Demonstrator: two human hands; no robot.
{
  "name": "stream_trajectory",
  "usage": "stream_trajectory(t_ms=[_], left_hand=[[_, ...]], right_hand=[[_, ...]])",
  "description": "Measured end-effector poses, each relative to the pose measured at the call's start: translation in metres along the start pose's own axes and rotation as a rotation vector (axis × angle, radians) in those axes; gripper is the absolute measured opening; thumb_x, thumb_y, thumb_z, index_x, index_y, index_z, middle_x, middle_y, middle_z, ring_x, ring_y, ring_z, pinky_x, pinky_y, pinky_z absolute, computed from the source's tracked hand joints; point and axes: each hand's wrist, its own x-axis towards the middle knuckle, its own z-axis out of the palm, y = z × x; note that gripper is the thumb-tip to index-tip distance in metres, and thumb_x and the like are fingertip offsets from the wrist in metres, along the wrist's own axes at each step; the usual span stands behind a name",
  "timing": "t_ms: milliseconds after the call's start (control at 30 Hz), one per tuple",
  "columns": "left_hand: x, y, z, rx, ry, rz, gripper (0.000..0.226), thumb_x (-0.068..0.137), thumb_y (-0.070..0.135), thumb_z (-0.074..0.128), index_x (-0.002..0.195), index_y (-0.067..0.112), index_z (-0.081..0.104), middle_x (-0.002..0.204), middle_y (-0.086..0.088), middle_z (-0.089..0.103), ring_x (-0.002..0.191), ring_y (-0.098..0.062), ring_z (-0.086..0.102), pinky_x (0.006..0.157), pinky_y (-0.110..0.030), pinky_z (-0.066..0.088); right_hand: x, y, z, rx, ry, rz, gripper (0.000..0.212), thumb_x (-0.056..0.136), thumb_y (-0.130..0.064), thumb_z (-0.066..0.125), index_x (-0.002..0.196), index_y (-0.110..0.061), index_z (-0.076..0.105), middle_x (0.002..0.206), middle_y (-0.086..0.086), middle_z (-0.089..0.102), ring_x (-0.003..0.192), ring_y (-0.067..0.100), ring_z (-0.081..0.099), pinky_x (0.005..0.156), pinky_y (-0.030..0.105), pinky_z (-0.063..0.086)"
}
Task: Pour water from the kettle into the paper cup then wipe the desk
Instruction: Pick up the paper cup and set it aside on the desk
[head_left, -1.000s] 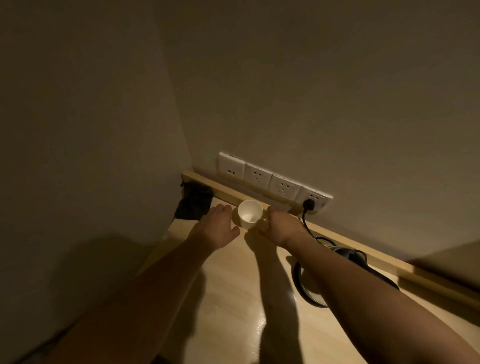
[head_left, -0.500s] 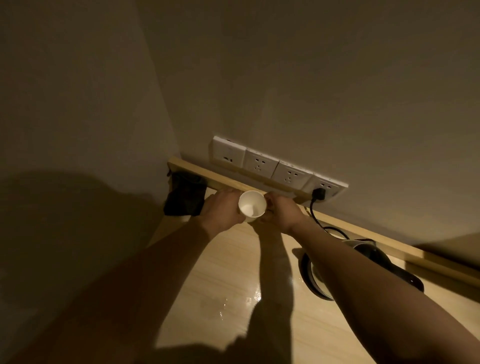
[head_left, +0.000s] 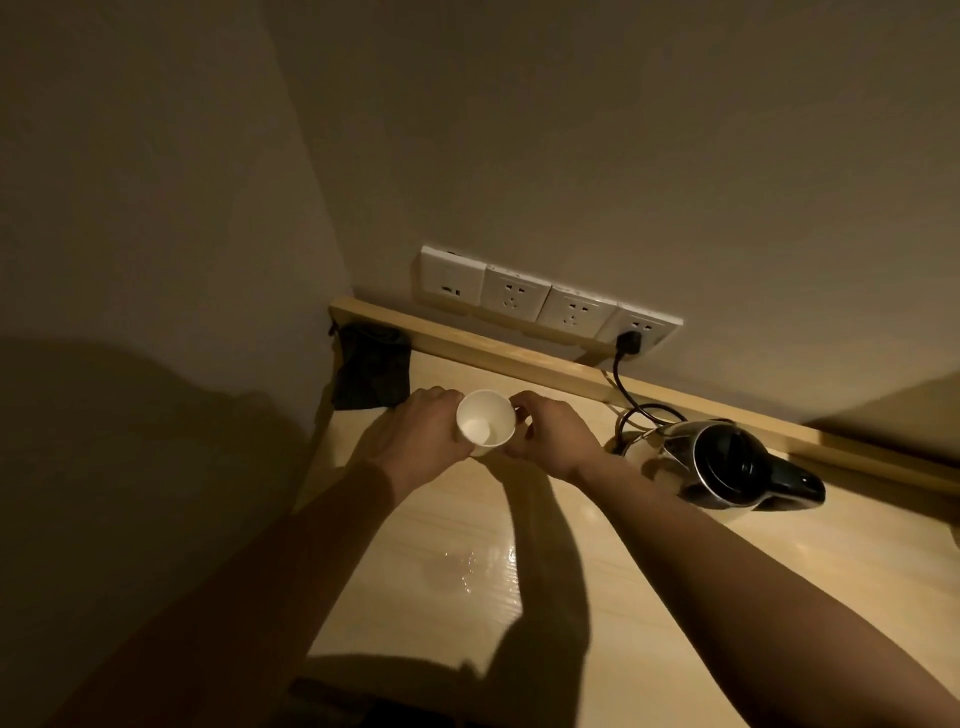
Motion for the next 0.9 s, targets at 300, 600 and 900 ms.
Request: stream_trajectory(t_ms=[300,600,900], left_hand=[[-0.041,-0.017,0.020,0.041,-0.025,-0.017,0.068,0.077,0.045,0.089,0.134,0.026,0.058,0.125,0.003,0.068,0.109,-0.015,0.063,0.092,-0.036,0.059],[-0.046,-0.025,0.021,0.005,-0.052,-0.050,0.071,0.079,0.041,0.089,0.138,0.022,0.056,0.131,0.000,0.067,0.116,-0.019,0.062,0.096,-0.037,0.056],[-0.080,-0.019,0.004,-0.135,0.130,-0.089,0.076,0.073,0.015,0.095,0.140,0.004,0.060,0.131,-0.018,0.070,0.119,-0.035,0.067,0.099,-0.047,0.056]], right_hand=[[-0.029,-0.003,0.039,-0.007,0.002,0.010,0.061,0.081,-0.037,0.087,0.131,-0.016,0.058,0.122,0.005,0.070,0.090,0.018,0.059,0.071,0.031,0.044],[-0.031,-0.001,0.049,0.015,0.007,0.042,0.070,0.075,-0.047,0.089,0.129,-0.017,0.058,0.123,0.004,0.068,0.090,0.018,0.059,0.075,0.036,0.054],[-0.081,0.003,0.012,0.251,0.103,0.051,0.062,0.087,-0.037,0.083,0.139,-0.023,0.054,0.128,-0.006,0.066,0.096,0.012,0.068,0.080,0.031,0.056]])
